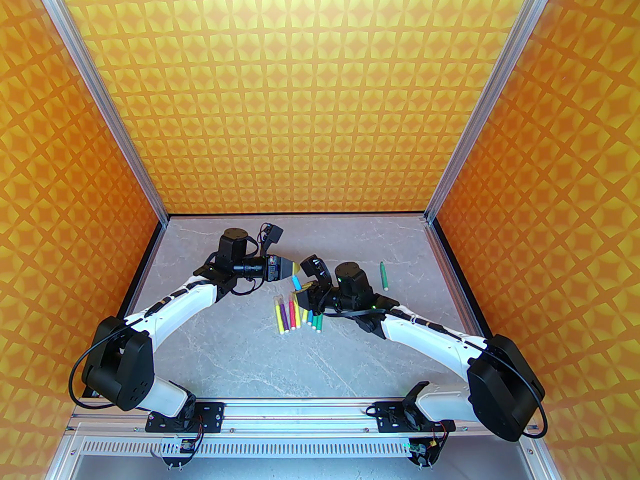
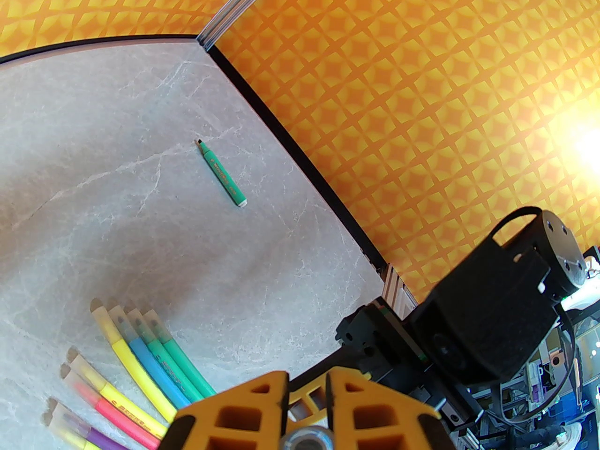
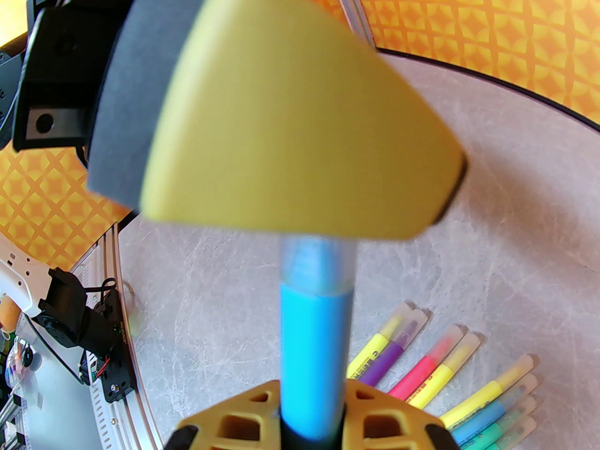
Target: Open the pen caps
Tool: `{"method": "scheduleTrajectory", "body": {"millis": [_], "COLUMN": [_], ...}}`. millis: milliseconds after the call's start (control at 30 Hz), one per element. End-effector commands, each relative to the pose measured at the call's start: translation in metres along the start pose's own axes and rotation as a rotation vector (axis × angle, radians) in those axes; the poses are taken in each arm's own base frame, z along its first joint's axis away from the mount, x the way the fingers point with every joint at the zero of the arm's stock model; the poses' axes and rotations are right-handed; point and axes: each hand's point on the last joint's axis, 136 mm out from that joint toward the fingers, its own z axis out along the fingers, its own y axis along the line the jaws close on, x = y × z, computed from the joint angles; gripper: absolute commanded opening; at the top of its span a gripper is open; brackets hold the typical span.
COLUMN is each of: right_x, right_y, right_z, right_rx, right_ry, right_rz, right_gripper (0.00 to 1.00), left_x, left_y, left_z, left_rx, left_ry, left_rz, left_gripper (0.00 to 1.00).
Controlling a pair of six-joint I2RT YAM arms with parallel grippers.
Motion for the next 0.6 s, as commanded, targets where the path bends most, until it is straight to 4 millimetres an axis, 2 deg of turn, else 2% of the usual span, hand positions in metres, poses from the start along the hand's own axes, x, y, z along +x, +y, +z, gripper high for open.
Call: {"method": "scheduleTrajectory", "body": {"millis": [0,567], "right_x": [0.058,0.070], "right_y": [0.002,0.002], "right_z": [-0.005,-0.007], "right_rx": [-0.012,-0.018], "right_ry": [0.169,0.168], "right_rz": [0.058,0.066], "right_gripper": [0.00,0.00], "left_x": [-0.068,-0.092], "left_y": [0.012,0.020], "left_z": [-0.032,-0.046], "left_rx": [-0.116,-0.103], "left_ry": [-0.220,-0.319], "left_rz": [0.076,0.003], "left_gripper": [0.00,0.00]}}
